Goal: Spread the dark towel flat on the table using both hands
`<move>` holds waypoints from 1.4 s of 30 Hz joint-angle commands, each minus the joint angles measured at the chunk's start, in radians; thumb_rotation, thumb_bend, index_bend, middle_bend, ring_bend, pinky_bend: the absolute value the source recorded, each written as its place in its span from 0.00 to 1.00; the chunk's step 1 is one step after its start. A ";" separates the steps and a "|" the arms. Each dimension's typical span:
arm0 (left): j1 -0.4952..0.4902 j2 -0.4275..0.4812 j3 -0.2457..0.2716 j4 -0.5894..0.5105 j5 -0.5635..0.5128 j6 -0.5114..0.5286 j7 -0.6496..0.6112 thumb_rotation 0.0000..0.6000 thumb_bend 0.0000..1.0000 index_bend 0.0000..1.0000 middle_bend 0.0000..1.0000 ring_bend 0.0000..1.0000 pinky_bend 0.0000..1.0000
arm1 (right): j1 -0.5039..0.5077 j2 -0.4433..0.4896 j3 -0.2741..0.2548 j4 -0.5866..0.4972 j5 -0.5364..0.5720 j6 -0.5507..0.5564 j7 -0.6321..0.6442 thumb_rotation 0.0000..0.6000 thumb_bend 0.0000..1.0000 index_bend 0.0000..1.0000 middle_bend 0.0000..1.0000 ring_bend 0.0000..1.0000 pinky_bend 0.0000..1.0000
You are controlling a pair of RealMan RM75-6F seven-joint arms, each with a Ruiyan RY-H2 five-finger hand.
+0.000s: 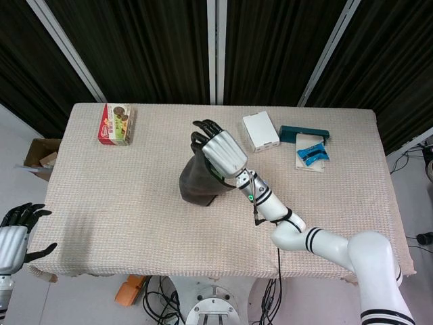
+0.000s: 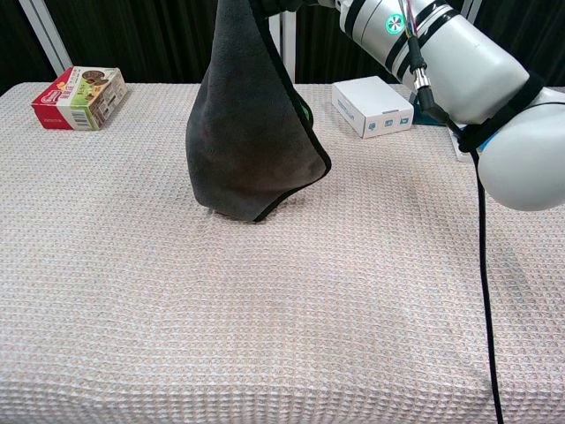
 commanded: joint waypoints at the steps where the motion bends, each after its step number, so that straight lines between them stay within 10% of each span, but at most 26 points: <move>1: -0.008 -0.007 -0.002 0.007 0.000 -0.010 -0.007 1.00 0.10 0.31 0.21 0.13 0.15 | 0.005 -0.003 0.003 0.000 0.005 -0.003 -0.004 1.00 0.59 0.84 0.40 0.19 0.24; 14: -0.141 -0.183 -0.035 0.178 0.107 -0.056 -0.138 1.00 0.11 0.28 0.21 0.16 0.16 | 0.057 -0.032 0.084 -0.035 0.106 -0.048 -0.160 1.00 0.59 0.80 0.40 0.19 0.24; 21: -0.264 -0.362 -0.043 0.340 0.221 -0.060 -0.133 1.00 0.12 0.27 0.21 0.21 0.22 | 0.117 -0.006 0.189 -0.137 0.207 -0.058 -0.427 1.00 0.59 0.77 0.37 0.17 0.24; 31: -0.341 -0.432 -0.034 0.357 0.252 -0.065 -0.122 1.00 0.12 0.25 0.21 0.21 0.22 | 0.154 0.082 0.210 -0.310 0.255 -0.030 -0.783 1.00 0.59 0.76 0.36 0.17 0.21; 42: -0.370 -0.497 -0.094 0.272 0.038 -0.228 -0.225 1.00 0.07 0.15 0.21 0.21 0.23 | 0.333 -0.136 0.226 -0.063 0.424 -0.128 -0.903 1.00 0.59 0.75 0.35 0.17 0.19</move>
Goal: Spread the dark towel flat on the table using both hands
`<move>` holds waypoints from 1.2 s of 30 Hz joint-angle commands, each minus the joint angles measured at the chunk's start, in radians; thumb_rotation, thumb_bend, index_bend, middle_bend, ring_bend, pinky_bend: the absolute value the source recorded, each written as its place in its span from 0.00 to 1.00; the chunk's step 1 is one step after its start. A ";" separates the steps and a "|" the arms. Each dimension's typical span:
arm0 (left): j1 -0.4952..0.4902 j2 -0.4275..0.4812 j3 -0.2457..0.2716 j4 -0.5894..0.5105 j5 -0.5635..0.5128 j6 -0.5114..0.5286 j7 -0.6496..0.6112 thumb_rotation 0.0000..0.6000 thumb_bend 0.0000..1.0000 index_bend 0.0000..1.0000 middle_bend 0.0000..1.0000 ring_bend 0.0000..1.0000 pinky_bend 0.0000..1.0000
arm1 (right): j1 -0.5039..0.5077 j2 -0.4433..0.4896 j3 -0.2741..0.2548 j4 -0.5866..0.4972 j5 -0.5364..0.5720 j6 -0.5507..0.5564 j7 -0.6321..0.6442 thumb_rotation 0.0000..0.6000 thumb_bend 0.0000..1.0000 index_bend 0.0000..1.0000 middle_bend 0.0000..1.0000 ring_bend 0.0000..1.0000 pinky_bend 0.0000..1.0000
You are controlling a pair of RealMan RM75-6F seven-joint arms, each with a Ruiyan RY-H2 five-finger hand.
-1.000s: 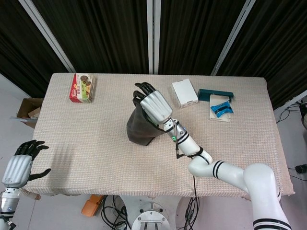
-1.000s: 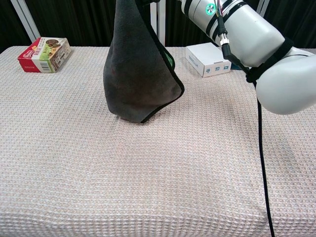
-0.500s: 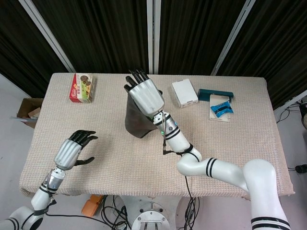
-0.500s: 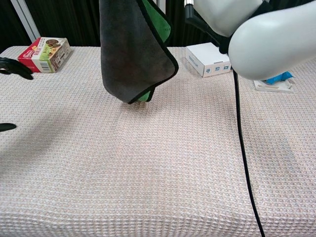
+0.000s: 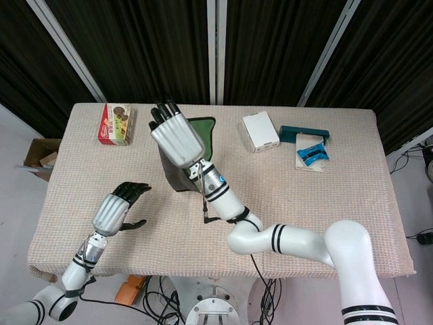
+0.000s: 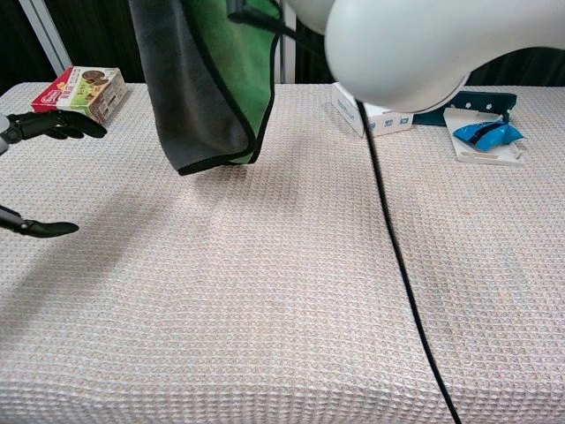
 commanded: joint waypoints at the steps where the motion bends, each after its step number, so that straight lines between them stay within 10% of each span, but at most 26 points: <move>1: -0.024 -0.015 -0.057 -0.100 -0.144 -0.123 -0.136 1.00 0.06 0.14 0.21 0.21 0.23 | 0.074 -0.093 0.013 0.122 0.063 -0.040 -0.005 1.00 0.59 0.75 0.35 0.17 0.19; 9: -0.083 0.003 -0.182 -0.212 -0.344 -0.285 -0.322 1.00 0.05 0.11 0.21 0.21 0.26 | 0.181 -0.199 0.071 0.308 0.143 -0.059 -0.006 1.00 0.59 0.74 0.35 0.17 0.16; 28: -0.182 0.004 -0.295 -0.287 -0.550 -0.474 -0.384 1.00 0.01 0.07 0.17 0.21 0.26 | 0.354 -0.340 0.117 0.588 0.200 -0.021 -0.010 1.00 0.59 0.72 0.35 0.17 0.10; 36: -0.198 -0.038 -0.305 -0.266 -0.546 -0.486 -0.446 0.75 0.00 0.07 0.16 0.20 0.25 | 0.364 -0.359 0.107 0.649 0.196 -0.020 0.011 1.00 0.59 0.71 0.35 0.17 0.10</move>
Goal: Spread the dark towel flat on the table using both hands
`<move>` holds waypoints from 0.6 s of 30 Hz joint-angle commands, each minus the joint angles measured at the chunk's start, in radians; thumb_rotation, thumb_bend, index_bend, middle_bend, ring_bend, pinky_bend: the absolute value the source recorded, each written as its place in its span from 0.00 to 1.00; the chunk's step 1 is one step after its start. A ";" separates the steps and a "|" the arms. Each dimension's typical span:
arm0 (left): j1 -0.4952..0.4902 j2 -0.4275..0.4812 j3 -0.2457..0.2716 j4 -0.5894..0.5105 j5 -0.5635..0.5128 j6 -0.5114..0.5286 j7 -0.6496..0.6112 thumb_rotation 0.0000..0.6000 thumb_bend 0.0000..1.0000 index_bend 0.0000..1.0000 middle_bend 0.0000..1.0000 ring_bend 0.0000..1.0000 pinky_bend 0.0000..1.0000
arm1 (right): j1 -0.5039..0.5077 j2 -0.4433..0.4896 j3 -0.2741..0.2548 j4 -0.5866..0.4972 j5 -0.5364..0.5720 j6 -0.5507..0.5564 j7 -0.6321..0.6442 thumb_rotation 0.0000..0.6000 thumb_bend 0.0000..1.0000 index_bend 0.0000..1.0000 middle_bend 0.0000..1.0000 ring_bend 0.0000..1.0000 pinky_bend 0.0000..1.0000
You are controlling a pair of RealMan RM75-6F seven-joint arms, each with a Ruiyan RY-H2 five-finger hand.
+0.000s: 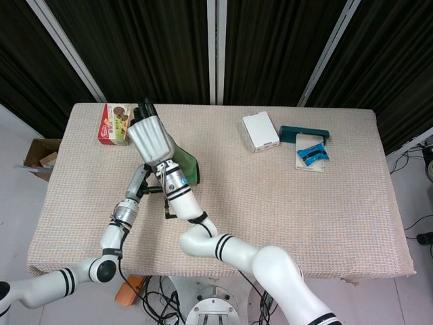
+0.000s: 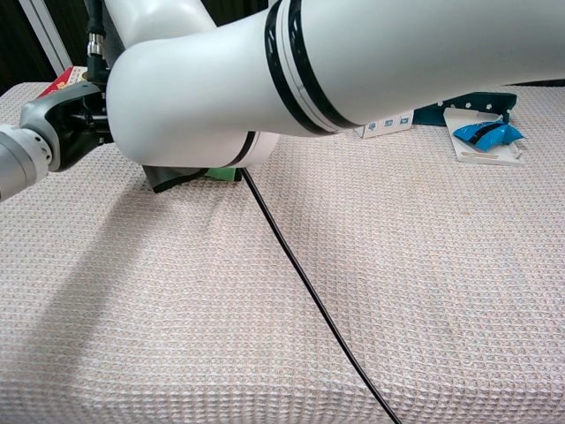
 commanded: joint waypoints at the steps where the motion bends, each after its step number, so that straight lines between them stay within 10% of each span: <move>1: 0.004 -0.003 0.003 -0.004 0.015 0.000 -0.038 0.73 0.00 0.07 0.16 0.20 0.25 | 0.003 -0.007 -0.004 0.020 -0.002 -0.001 0.009 1.00 0.59 0.71 0.35 0.17 0.10; 13: -0.008 -0.054 0.006 0.001 -0.061 0.033 0.102 0.64 0.00 0.06 0.16 0.20 0.25 | 0.037 -0.038 -0.007 0.079 0.005 -0.014 0.020 1.00 0.59 0.70 0.35 0.17 0.09; 18: -0.006 -0.079 -0.004 0.014 -0.116 0.062 0.174 0.78 0.00 0.06 0.16 0.20 0.26 | 0.031 -0.038 -0.020 0.078 0.009 -0.013 0.031 1.00 0.59 0.70 0.35 0.17 0.09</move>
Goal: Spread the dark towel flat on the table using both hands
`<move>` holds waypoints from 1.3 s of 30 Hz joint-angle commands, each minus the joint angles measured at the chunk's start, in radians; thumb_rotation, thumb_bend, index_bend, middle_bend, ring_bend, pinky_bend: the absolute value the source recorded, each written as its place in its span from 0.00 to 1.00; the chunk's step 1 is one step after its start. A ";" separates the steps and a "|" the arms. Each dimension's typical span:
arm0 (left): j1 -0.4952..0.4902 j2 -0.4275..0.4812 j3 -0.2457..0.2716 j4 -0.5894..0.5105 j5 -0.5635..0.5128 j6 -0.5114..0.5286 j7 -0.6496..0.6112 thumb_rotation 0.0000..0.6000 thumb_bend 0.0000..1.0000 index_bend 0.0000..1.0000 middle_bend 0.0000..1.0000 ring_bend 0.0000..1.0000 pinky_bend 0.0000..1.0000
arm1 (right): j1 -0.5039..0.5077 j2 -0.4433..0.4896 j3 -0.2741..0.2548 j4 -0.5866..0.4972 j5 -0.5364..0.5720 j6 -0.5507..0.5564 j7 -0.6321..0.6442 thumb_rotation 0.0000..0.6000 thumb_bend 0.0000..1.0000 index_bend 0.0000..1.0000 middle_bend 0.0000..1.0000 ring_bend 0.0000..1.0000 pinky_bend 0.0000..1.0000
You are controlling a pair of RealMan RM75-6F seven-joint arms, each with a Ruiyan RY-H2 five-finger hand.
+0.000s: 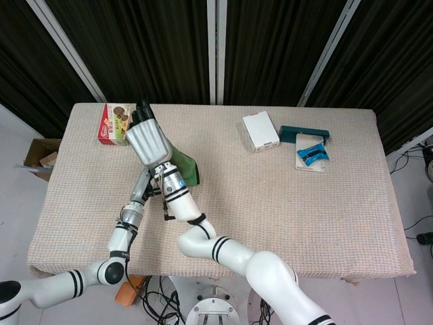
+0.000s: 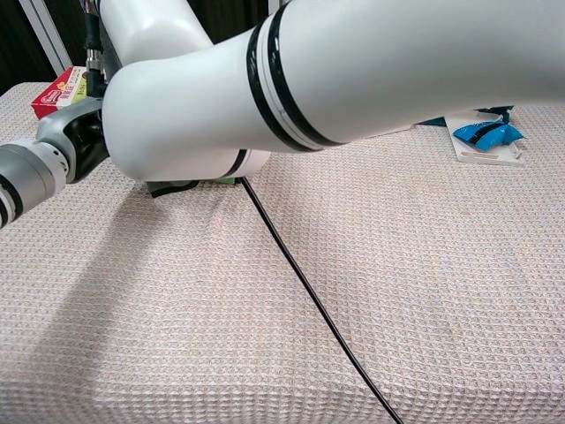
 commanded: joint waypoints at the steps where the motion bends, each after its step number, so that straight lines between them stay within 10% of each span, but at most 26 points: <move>1: 0.004 -0.019 -0.007 0.012 -0.039 0.021 0.039 0.82 0.02 0.07 0.17 0.20 0.26 | -0.005 0.000 -0.004 0.002 -0.003 0.007 0.008 1.00 0.59 0.70 0.35 0.17 0.09; 13: 0.056 -0.043 0.024 0.073 0.018 0.129 0.075 0.88 0.39 0.17 0.22 0.26 0.32 | -0.105 0.062 -0.024 -0.121 -0.023 0.064 0.024 1.00 0.59 0.70 0.35 0.17 0.09; 19: 0.075 -0.055 0.026 0.081 0.043 0.198 0.122 0.95 0.41 0.28 0.30 0.34 0.40 | -0.163 0.110 -0.028 -0.245 -0.019 0.097 -0.008 1.00 0.59 0.70 0.35 0.17 0.09; 29: 0.090 -0.028 0.029 0.062 0.126 0.297 0.202 1.00 0.45 0.69 0.75 0.67 0.56 | -0.339 0.242 -0.062 -0.576 -0.022 0.179 0.009 1.00 0.59 0.70 0.35 0.17 0.09; 39: 0.090 0.114 0.037 -0.020 0.221 0.311 0.240 1.00 0.48 0.72 0.77 0.69 0.59 | -0.497 0.412 -0.101 -0.846 -0.018 0.218 0.015 1.00 0.59 0.70 0.35 0.17 0.10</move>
